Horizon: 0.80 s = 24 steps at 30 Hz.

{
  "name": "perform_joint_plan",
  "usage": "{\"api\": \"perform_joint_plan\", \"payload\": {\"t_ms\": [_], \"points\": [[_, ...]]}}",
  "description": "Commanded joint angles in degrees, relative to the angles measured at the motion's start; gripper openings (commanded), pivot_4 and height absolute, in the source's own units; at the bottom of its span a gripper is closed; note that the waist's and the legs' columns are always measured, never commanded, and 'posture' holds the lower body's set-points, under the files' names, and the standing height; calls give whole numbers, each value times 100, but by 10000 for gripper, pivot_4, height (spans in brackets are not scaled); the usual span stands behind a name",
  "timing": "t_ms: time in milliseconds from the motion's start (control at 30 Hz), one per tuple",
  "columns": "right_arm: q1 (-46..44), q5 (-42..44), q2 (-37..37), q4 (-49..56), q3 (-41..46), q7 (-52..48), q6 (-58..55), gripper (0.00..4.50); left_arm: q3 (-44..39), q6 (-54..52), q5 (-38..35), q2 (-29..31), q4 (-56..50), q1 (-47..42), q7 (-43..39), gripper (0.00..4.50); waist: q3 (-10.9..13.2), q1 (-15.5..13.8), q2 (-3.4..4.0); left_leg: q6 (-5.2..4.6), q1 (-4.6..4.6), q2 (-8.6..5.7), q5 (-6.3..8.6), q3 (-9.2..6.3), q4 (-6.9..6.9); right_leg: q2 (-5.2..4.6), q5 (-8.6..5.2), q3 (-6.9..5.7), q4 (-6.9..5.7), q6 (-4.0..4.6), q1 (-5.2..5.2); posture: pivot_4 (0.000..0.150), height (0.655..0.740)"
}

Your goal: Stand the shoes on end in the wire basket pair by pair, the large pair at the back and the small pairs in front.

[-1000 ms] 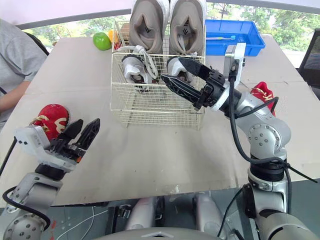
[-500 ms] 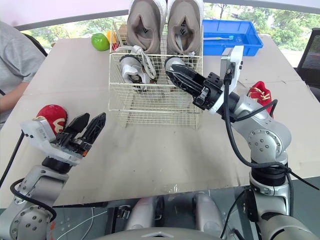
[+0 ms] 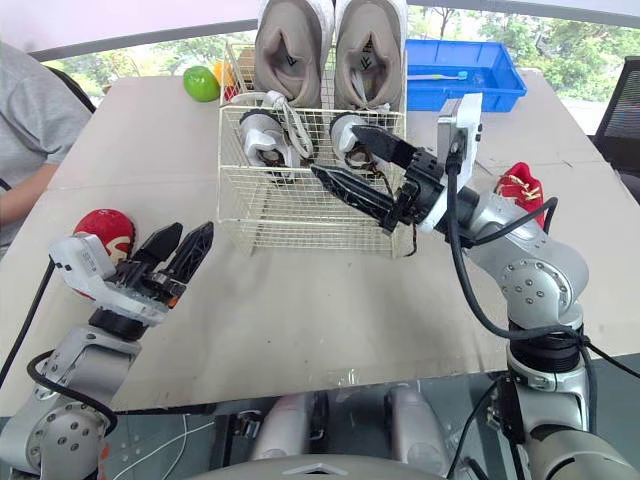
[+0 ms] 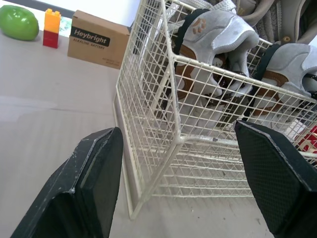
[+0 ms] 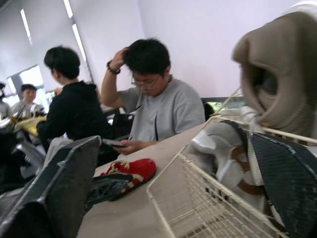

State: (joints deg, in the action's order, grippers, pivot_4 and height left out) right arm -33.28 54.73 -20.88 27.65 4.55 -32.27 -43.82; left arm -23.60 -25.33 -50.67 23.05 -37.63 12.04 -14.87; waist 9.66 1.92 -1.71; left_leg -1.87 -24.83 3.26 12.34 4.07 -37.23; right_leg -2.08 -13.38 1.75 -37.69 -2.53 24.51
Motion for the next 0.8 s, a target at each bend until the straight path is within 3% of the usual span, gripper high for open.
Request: {"api": "perform_joint_plan", "payload": {"t_ms": [33,133,300,467,800], "points": [[130,-246,-329,479,-397,-490,176,44502,-116,245,173,-56,-185,192,-31,38698,0,4,0,0,1,0,0,0,0,-1,0,0,1,0,0,1500,7400],[189,-702,-496,429,-692,-757,497,44502,-425,501,595,-213,-295,423,361,38698,0,9,0,0,2,0,0,0,0,-1,-2,1,1,4,0,1500,7400],[127,-755,-395,179,-777,-1001,666,44502,-1387,820,1452,-600,-514,1190,1176,38698,-2,37,-5,0,3,3,0,1,1,0,-2,5,3,4,2,1500,7400],[138,-1163,-479,-59,-1114,-1597,1065,44502,-1828,629,1807,-343,-184,1720,1070,38698,-4,-14,-12,0,1,2,1,1,0,-5,-4,0,6,6,2,1500,7400],[172,-1835,-848,-52,-1326,-2299,1667,44502,-1250,-29,2155,363,1512,402,985,38698,-9,-111,-19,1,0,3,1,5,0,-28,-4,-4,8,8,7,1500,7400]]}}
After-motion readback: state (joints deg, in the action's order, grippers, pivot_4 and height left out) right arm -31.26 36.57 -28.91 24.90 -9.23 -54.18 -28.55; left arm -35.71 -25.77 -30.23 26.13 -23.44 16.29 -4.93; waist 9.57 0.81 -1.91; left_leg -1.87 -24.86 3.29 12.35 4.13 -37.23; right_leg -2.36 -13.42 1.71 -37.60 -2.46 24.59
